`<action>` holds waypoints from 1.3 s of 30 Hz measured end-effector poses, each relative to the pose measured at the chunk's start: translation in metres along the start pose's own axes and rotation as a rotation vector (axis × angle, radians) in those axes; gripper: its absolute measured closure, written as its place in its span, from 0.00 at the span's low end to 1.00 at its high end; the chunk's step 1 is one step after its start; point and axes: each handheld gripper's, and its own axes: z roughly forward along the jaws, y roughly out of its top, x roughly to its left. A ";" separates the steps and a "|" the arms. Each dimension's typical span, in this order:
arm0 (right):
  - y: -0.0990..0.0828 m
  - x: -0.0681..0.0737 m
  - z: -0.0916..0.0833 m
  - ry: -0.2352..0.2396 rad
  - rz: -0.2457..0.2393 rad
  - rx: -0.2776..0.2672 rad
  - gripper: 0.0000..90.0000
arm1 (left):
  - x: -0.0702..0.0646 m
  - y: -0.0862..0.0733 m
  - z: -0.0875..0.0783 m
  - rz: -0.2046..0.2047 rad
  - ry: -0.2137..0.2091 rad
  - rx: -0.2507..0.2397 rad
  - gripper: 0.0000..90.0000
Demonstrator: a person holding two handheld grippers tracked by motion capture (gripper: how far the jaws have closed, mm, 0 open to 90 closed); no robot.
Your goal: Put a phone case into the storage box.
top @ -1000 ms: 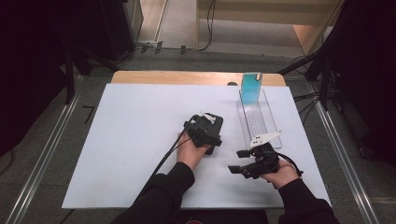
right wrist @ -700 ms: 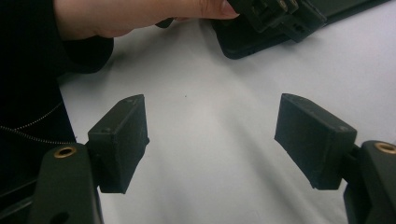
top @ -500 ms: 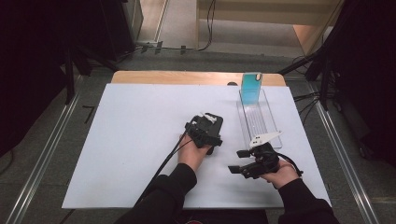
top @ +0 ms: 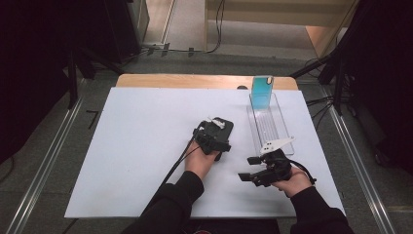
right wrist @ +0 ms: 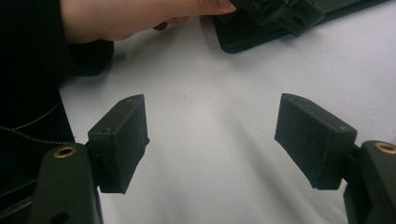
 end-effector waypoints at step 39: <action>0.000 0.000 0.000 0.005 -0.012 -0.011 0.26 | 0.025 0.012 -0.032 -0.027 -0.162 -0.051 0.18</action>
